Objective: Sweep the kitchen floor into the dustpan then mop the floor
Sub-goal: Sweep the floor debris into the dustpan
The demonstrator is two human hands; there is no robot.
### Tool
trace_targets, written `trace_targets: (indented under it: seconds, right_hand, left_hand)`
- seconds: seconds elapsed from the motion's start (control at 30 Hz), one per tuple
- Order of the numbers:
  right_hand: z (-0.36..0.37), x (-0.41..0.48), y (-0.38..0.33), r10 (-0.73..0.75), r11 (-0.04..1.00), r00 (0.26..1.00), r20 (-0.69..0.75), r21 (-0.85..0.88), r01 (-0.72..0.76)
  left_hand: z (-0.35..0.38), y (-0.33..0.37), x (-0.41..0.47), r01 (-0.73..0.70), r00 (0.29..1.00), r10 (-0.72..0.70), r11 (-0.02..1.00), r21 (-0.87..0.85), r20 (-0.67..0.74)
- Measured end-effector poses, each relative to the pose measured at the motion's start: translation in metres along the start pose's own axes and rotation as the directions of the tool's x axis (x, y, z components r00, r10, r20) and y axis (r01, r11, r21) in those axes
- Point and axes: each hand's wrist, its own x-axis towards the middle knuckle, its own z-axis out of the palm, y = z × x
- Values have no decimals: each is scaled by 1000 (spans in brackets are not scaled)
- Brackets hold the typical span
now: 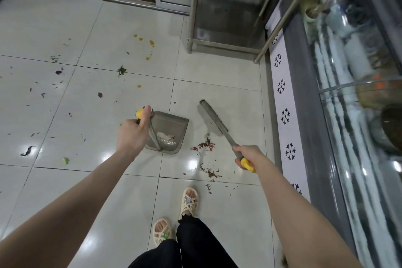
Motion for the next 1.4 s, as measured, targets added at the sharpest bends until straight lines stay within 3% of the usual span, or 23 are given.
trace_targets:
  seconds: [0.43,1.0,1.2,1.4]
  right_hand:
    - [38,59,-132,-103,988,995,13,-117,104]
    - [140,166,-335,-89,954,995,-48,-291,72]
    - [147,184,-345,-56,886,998,-29,-462,36]
    - [112,161,-320,82,865,997,-17,-496,-79]
  left_hand:
    - [9,64,86,-20,996,18,1000,-21,-85]
    - [-23,142,280,-28,999,29,998,54,-26]
    - [-27,153,306,-52,997,59,986,159,-42]
    - [-25,169,296,-36,998,44,986,165,-46]
